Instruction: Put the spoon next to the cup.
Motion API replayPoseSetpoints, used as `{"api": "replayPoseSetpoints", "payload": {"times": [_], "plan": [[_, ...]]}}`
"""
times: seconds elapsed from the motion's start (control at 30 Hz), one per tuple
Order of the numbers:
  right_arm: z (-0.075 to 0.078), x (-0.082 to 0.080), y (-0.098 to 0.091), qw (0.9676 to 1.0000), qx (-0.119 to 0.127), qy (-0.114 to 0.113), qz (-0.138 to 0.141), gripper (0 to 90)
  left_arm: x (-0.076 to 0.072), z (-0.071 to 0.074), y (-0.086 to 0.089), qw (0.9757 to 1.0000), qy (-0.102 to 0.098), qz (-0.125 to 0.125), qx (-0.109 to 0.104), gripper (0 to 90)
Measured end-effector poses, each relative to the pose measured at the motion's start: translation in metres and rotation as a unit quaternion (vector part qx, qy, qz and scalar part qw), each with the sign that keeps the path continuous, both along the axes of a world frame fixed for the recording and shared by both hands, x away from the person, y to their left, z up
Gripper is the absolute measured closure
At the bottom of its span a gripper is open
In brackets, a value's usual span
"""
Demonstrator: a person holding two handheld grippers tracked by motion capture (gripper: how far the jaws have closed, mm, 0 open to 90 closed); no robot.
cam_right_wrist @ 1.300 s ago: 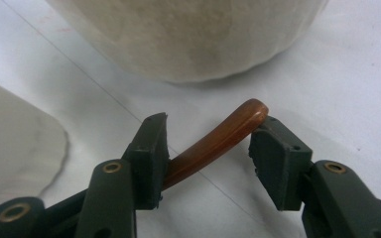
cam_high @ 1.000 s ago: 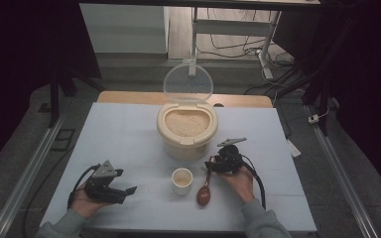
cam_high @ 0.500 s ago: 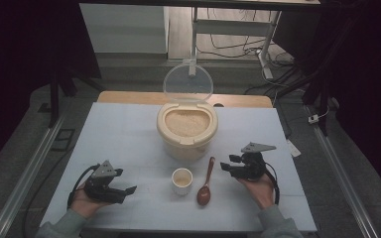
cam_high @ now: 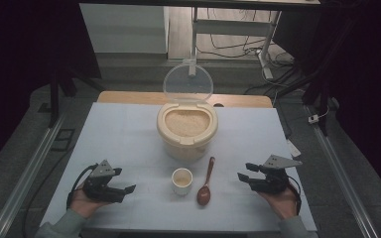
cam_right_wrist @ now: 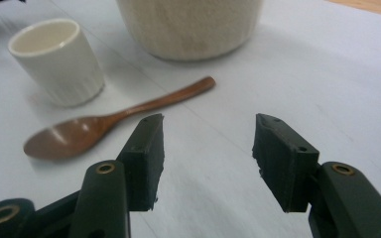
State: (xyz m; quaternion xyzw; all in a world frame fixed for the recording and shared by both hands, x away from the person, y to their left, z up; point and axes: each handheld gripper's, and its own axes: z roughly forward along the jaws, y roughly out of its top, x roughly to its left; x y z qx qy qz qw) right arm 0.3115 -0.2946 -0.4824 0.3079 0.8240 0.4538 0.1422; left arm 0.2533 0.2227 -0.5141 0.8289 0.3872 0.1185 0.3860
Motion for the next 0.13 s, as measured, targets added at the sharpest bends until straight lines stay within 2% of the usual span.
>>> {"api": "replayPoseSetpoints", "payload": {"times": [0.13], "plan": [[-0.0007, -0.002, -0.0042, 1.0, 0.0, -0.004, 0.001, 45.6, -0.0002, 0.0003, -0.0001, 1.0, 0.0, 0.0, -0.001, 17.0]]}}
